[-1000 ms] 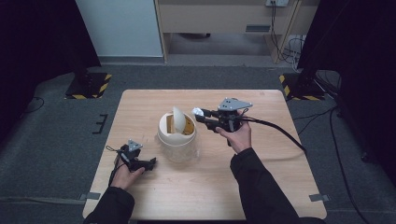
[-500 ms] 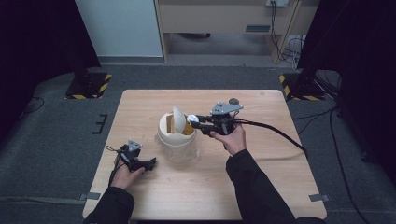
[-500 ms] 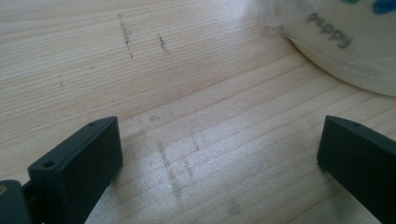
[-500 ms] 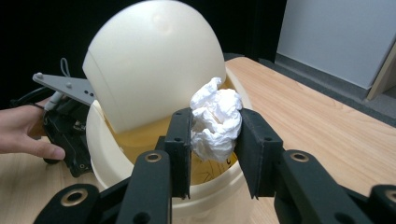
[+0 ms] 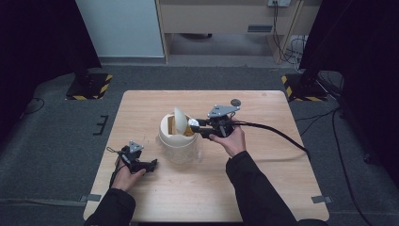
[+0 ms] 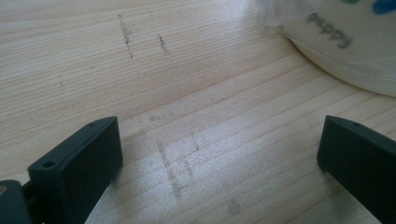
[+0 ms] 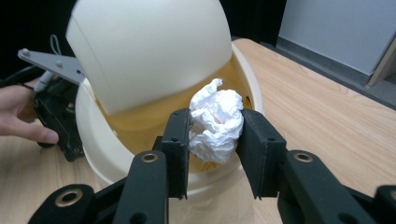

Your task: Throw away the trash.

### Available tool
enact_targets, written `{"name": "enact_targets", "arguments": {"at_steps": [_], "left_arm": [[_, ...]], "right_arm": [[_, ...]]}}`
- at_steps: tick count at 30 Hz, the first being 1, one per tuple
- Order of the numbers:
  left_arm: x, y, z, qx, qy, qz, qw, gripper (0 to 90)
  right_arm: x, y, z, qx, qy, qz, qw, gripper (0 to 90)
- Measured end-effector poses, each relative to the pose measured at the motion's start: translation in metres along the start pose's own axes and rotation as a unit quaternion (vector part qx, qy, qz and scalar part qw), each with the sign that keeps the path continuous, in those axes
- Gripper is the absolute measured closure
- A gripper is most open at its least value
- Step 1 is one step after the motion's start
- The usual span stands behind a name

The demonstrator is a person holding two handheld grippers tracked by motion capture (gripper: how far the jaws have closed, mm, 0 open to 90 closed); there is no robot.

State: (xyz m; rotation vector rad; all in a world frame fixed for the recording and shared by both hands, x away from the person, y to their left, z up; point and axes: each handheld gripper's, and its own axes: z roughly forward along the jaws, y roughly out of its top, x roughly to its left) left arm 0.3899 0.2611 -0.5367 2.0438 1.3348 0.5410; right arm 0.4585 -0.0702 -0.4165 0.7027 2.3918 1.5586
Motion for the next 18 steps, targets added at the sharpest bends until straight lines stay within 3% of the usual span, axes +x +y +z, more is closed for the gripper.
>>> {"name": "enact_targets", "arguments": {"at_steps": [10,16,18], "left_arm": [[0.0,0.0,0.0,0.0,0.0,0.0,1.0,0.0],[0.0,0.0,0.0,0.0,0.0,0.0,1.0,0.0],[0.0,0.0,0.0,0.0,0.0,0.0,1.0,0.0]], "right_arm": [[-0.001,0.001,-0.001,-0.004,0.003,0.008,1.0,56.4],[-0.003,0.005,-0.008,-0.015,-0.019,0.009,0.9997,50.0],[-0.008,0.004,-0.015,-0.026,-0.034,0.021,0.9988,45.6]]}}
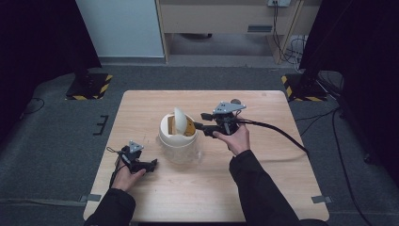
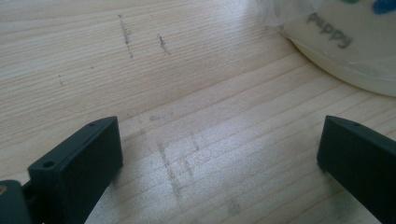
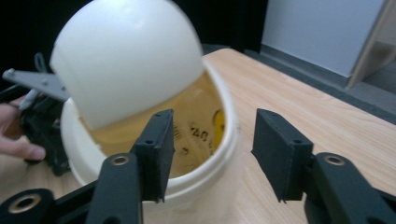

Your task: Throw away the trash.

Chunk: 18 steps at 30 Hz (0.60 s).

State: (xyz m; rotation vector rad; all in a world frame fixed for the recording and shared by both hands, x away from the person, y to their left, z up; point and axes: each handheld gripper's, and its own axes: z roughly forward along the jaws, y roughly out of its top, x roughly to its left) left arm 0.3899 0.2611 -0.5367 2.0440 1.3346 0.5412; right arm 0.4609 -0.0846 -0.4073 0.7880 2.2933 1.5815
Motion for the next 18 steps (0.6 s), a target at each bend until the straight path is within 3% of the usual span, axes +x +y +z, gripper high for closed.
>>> {"name": "enact_targets", "arguments": {"at_steps": [9,11,18], "left_arm": [[0.0,0.0,0.0,0.0,0.0,0.0,1.0,0.0],[0.0,0.0,0.0,0.0,0.0,0.0,1.0,0.0],[0.0,0.0,0.0,0.0,0.0,0.0,1.0,0.0]], "right_arm": [[-0.014,-0.011,-0.024,-0.001,-0.041,0.02,0.999,30.6],[-0.018,-0.02,-0.036,0.006,-0.051,0.028,0.9983,25.4],[-0.023,-0.046,-0.059,0.033,-0.067,0.039,0.9964,21.7]]}}
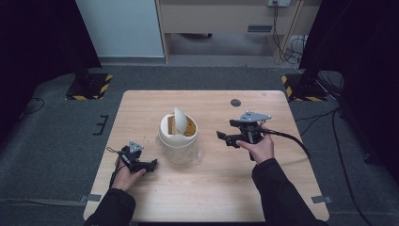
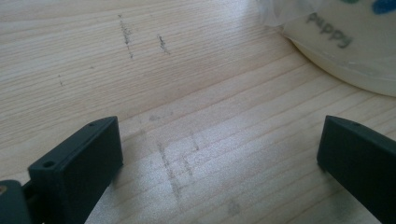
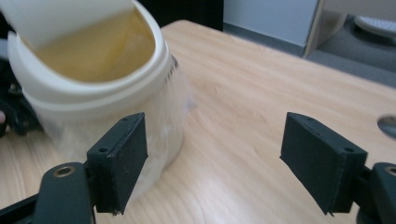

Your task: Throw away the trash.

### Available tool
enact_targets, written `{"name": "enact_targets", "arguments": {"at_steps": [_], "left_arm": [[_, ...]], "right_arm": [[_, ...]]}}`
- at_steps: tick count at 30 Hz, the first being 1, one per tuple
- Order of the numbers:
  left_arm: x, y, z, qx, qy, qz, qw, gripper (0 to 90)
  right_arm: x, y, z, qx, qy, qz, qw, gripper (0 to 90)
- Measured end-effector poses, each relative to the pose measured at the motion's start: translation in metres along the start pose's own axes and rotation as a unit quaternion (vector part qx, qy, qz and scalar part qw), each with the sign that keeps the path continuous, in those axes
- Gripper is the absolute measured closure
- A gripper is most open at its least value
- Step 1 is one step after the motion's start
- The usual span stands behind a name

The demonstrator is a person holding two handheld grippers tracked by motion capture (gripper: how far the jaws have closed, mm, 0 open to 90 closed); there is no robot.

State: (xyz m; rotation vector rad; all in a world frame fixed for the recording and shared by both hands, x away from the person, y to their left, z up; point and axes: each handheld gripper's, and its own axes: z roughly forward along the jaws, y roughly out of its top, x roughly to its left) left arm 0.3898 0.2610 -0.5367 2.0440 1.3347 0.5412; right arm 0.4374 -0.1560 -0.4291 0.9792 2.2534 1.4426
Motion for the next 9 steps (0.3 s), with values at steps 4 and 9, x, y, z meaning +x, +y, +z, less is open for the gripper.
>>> {"name": "enact_targets", "arguments": {"at_steps": [4,9], "left_arm": [[0.0,0.0,0.0,0.0,0.0,0.0,1.0,0.0],[0.0,0.0,0.0,0.0,0.0,0.0,1.0,0.0]], "right_arm": [[-0.007,-0.031,-0.016,0.035,-0.027,0.005,0.999,17.2],[-0.019,-0.065,-0.029,0.066,-0.047,0.022,0.9965,17.0]]}}
